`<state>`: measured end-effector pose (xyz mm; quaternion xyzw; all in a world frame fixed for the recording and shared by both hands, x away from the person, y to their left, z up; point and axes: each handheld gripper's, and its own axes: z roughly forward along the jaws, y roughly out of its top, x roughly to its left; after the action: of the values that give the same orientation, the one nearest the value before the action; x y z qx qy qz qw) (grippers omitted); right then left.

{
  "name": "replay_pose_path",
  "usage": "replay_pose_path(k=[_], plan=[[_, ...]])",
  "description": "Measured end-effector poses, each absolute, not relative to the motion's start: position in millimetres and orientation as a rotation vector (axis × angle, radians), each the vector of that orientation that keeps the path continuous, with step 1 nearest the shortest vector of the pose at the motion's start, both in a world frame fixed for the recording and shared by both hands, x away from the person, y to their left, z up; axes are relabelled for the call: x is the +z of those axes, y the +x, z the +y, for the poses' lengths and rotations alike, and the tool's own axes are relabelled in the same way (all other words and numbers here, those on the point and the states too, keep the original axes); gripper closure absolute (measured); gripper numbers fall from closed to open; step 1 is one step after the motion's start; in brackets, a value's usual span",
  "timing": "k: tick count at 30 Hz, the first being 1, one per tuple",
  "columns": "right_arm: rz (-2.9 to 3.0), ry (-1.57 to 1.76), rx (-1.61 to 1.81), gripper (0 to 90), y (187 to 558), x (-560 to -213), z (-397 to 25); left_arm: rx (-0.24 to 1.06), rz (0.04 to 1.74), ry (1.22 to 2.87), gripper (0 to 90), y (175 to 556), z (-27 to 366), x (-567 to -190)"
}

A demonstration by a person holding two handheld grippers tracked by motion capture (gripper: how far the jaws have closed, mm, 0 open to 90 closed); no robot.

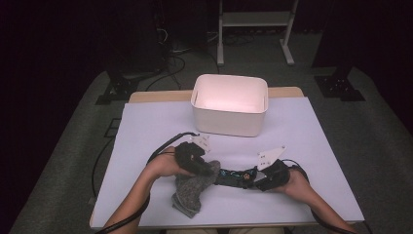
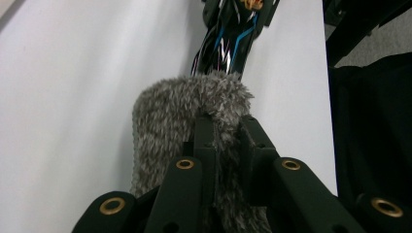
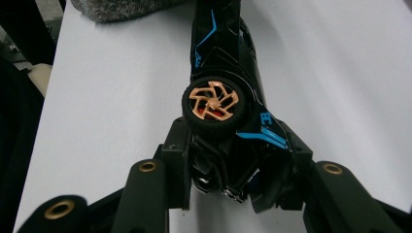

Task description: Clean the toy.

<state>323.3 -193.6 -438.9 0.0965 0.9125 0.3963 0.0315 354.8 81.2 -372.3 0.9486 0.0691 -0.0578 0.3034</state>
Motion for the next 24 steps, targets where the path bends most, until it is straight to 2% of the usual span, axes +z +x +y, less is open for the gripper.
replay_pose_path(k=[11,17,24], plan=[[2.805,0.284,1.209,57.0,323,-439,-190,-0.218,0.022,2.530,80.2,351,8,-372],[2.807,0.273,1.219,57.1,323,-440,-191,-0.201,0.040,2.536,80.2,352,14,-372],[2.815,0.271,1.203,57.1,324,-439,-191,-0.165,0.142,2.511,79.4,355,59,-370]])
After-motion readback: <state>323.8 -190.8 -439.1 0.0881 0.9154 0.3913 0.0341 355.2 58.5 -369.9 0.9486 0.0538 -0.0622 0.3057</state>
